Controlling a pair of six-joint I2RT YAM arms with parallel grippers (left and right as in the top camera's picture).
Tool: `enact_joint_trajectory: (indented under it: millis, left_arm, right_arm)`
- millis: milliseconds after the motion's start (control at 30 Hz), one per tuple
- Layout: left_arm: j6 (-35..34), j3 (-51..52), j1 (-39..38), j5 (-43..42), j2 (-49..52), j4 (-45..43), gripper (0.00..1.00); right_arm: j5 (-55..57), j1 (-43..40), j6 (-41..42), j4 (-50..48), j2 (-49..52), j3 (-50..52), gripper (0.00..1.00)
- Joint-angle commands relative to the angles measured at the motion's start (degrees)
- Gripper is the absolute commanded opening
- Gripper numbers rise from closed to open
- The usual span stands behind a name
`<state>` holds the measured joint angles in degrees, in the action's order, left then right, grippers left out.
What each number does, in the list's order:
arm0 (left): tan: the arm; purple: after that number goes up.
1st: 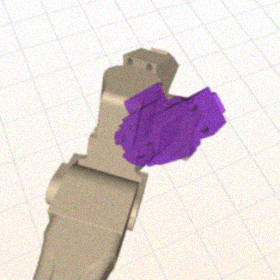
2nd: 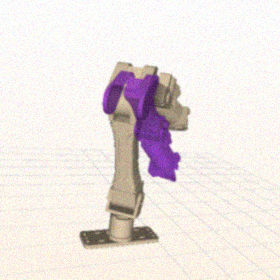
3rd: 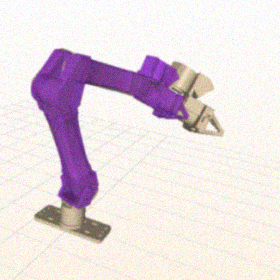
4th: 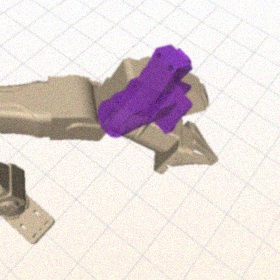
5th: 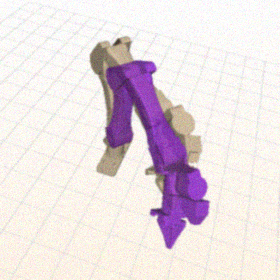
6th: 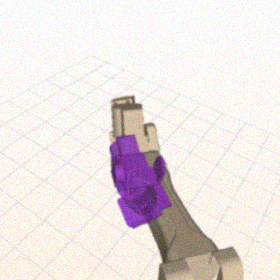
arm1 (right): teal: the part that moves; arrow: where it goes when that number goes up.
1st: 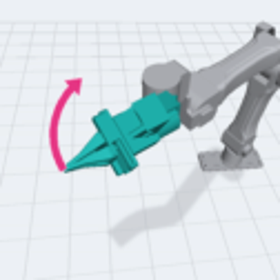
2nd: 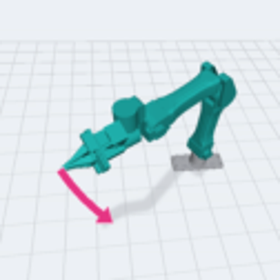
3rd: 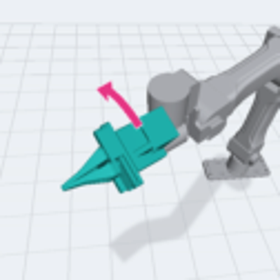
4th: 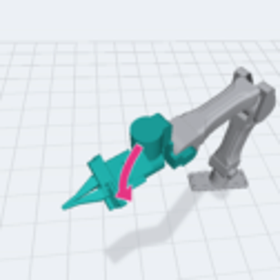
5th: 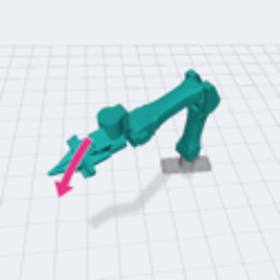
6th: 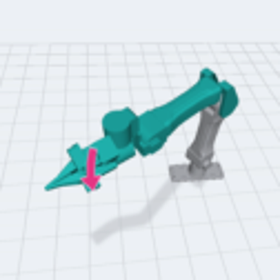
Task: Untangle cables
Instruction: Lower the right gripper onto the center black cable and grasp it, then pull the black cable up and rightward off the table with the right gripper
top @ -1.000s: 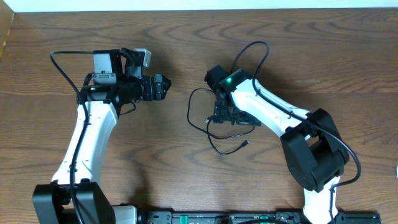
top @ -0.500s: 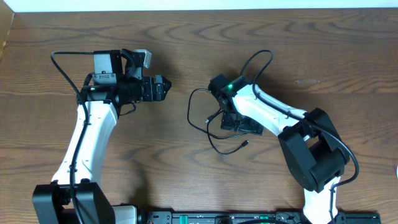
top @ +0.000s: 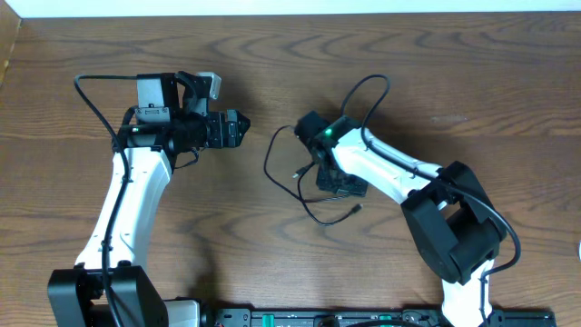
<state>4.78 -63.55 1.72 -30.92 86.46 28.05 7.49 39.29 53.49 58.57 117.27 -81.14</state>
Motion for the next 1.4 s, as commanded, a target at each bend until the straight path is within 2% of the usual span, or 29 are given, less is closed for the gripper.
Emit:
enact_joint_trajectory:
  millis: [0, 33, 67, 267, 567, 867, 1000, 1367]
  left_arm:
    - [0.81, -0.42, -0.17, 0.50, -0.42, 0.00, 0.87]
    - [0.81, -0.42, -0.17, 0.50, -0.42, 0.04, 0.87]
    - [0.79, -0.42, -0.17, 0.50, -0.42, 0.20, 0.87]
    - [0.81, -0.42, -0.17, 0.50, -0.42, 1.77, 0.87]
    - [0.79, -0.42, -0.17, 0.50, -0.42, 1.95, 0.87]
    - [0.79, -0.42, -0.17, 0.48, -0.42, 1.92, 0.87]
    - [0.79, -0.42, -0.17, 0.48, -0.42, 1.95, 0.87]
    - [0.76, -0.42, -0.17, -0.72, -0.42, 1.90, 0.87]
  right_arm:
    - [-0.37, 1.22, 0.70, -0.85, -1.55, 0.31, 0.17]
    - [-0.35, 1.44, 0.70, -1.22, -1.55, 0.31, 0.06]
    - [-0.15, 1.57, 0.70, -1.64, -1.55, 0.31, 0.01]
    - [0.09, 0.76, -1.92, -4.07, -1.57, -0.04, 0.01]
    - [3.02, -2.64, -16.72, -1.05, -2.43, -8.20, 0.01]
    - [-2.14, -10.71, -33.27, 10.95, -3.19, -26.58, 0.01]
    - [-3.80, -14.40, -38.05, 18.18, -3.19, -36.09, 0.01]
    - [-6.01, -22.58, -44.00, 34.77, -3.19, -61.37, 0.01]
